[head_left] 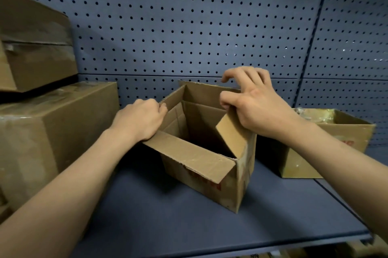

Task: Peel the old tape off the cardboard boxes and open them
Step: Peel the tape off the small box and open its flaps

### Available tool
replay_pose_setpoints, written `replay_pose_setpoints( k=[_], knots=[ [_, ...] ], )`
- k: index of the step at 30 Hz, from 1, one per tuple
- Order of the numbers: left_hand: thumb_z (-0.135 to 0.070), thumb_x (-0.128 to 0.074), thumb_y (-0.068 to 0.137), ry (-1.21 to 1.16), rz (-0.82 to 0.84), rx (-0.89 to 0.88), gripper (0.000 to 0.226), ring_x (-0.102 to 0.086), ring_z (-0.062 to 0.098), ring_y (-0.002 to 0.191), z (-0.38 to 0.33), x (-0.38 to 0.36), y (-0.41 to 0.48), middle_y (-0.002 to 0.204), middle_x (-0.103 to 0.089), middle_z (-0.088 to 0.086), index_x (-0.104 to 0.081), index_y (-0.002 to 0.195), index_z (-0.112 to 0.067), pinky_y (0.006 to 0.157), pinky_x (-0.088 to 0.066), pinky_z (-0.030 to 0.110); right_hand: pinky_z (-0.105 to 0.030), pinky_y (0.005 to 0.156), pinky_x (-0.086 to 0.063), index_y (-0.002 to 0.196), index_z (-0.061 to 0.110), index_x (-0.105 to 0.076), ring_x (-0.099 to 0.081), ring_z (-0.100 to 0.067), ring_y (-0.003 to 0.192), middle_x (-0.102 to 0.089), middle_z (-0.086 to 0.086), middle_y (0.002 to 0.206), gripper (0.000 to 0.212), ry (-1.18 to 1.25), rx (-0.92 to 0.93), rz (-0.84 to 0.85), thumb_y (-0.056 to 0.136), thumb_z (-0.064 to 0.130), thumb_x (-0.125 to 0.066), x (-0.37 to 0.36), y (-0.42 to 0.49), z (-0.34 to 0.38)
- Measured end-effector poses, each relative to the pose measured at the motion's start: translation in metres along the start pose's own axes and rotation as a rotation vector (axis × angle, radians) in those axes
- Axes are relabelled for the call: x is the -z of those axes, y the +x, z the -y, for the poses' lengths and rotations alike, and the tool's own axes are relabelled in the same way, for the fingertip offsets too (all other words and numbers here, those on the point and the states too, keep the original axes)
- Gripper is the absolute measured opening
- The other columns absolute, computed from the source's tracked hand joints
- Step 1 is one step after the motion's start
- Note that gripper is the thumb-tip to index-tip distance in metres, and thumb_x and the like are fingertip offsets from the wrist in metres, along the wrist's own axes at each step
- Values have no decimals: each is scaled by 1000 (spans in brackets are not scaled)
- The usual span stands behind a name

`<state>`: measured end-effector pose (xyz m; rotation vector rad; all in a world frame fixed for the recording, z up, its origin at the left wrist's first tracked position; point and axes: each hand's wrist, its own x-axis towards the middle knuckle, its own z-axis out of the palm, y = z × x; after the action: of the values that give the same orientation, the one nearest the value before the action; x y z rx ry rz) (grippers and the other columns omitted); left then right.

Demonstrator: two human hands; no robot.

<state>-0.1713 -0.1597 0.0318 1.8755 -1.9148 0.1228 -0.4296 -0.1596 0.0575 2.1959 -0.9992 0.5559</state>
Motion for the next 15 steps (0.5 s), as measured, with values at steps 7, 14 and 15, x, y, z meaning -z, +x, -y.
replay_pose_setpoints(
  k=[7,14,15],
  knots=[
    [-37,-32,107,-200,-51,16,50,-57,29,69,9,3,-2,76,-58,11,-56,74,-7,67,-44,39,-36,96,-25,85,31,-54,-34,-16,116,-38,4,118,31,373,-304,-16,91,53,-33,8,-18,-6],
    [-33,-33,107,-312,-111,65,51,-56,27,69,10,1,-15,73,-57,11,-58,76,-1,71,-42,37,-26,83,-31,85,24,-60,-48,-15,105,-49,-2,112,4,670,-629,-31,87,24,-64,8,-19,1],
    [-33,-34,107,-330,-111,76,51,-58,27,70,12,1,-16,73,-59,11,-59,78,0,71,-42,36,-28,81,-34,84,26,-61,-52,-15,99,-53,-1,105,6,692,-635,-42,88,23,-61,8,-19,0]
  ],
)
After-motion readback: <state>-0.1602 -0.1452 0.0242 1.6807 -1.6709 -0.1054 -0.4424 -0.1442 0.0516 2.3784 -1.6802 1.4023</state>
